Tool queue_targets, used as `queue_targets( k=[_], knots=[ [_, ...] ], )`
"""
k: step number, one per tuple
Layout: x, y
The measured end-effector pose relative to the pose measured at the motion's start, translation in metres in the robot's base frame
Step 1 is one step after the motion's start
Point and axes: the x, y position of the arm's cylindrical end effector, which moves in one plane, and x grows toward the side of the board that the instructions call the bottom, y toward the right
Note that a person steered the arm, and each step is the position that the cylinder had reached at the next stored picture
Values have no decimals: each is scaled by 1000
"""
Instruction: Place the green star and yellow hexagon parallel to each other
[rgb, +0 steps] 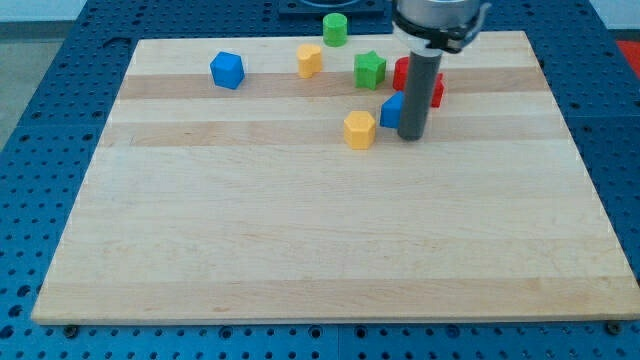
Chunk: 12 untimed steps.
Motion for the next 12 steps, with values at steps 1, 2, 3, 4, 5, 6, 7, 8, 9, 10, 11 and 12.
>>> queue_targets(
  k=[1,2,3,4,5,6,7,8,9,10,11,12],
  knots=[
    [-20,-29],
    [-45,-78],
    [-63,-104],
    [-92,-111],
    [-124,-118],
    [-150,-118],
    [-161,-90],
    [-161,-24],
    [-160,22],
    [-127,-19],
    [-56,-106],
    [-33,-168]
  ],
)
